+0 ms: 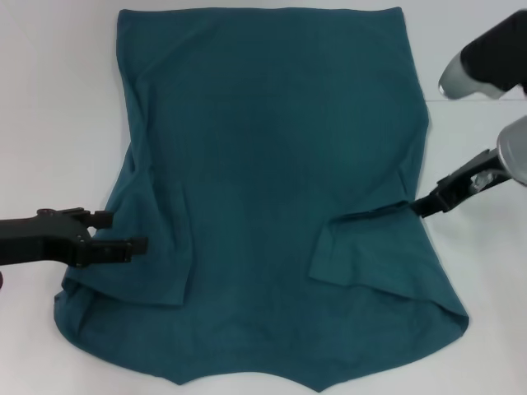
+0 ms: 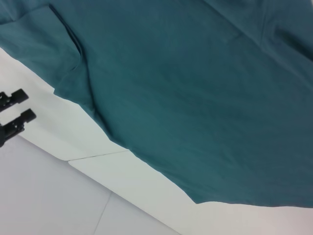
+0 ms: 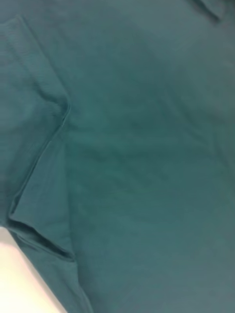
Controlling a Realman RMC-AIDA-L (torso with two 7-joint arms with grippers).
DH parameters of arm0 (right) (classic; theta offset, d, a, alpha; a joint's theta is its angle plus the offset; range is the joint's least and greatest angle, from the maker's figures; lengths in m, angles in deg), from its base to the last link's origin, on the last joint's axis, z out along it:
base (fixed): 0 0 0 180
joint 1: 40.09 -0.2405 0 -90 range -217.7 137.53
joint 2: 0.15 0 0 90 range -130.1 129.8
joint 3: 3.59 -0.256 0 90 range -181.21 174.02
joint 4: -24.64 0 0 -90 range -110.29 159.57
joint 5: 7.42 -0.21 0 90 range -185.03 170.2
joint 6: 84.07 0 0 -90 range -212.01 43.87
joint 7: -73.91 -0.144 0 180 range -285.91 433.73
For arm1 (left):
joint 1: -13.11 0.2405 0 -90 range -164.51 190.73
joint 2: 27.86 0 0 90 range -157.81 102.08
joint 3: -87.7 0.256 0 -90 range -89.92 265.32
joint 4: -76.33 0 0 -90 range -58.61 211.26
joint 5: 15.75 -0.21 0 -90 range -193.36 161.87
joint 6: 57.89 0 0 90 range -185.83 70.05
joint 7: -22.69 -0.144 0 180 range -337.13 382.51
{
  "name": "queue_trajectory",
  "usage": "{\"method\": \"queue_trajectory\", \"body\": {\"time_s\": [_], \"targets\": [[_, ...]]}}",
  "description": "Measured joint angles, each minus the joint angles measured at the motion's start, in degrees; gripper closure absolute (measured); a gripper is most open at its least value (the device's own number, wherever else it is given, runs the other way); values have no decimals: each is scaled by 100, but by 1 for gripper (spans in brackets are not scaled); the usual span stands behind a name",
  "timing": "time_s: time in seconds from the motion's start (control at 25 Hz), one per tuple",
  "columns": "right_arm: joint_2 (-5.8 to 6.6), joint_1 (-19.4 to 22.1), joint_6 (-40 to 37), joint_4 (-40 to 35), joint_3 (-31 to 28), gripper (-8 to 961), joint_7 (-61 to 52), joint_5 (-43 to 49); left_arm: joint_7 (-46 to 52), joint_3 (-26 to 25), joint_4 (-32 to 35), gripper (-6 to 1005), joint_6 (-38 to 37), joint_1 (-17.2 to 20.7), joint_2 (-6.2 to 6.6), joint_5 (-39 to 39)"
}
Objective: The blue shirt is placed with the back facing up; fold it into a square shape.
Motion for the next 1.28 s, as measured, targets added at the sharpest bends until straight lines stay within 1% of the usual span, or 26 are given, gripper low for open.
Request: {"method": "queue_trajectory", "body": {"time_s": [0.08,0.24,0.52,0.64,0.8,1.04,1.16,1.28], "targets": [[0,-55,108,213,27,133,36,3,0,-1,-4,88,3,-3,-3,-1],[-9,-215,497,827,68,300,79,4,0,0,-5,87,8,-5,-5,-3],[-18,-415,1104,1494,126,598,81,4,2,0,-5,87,10,-6,-7,-3],[-17,-500,1365,1767,151,841,76,6,13,0,-5,86,5,-5,-13,-3],[-17,-642,1798,2108,154,888,78,-19,35,-1,7,86,-4,-5,-15,-3],[-32,-961,2521,2621,155,958,87,-67,49,0,36,85,-16,-5,-15,-3],[-35,-1136,2816,2863,169,956,149,-226,51,-1,42,85,-20,2,-15,-3],[-41,-1240,2976,2954,195,954,270,-484,51,-8,48,85,-11,21,-15,-3]]}}
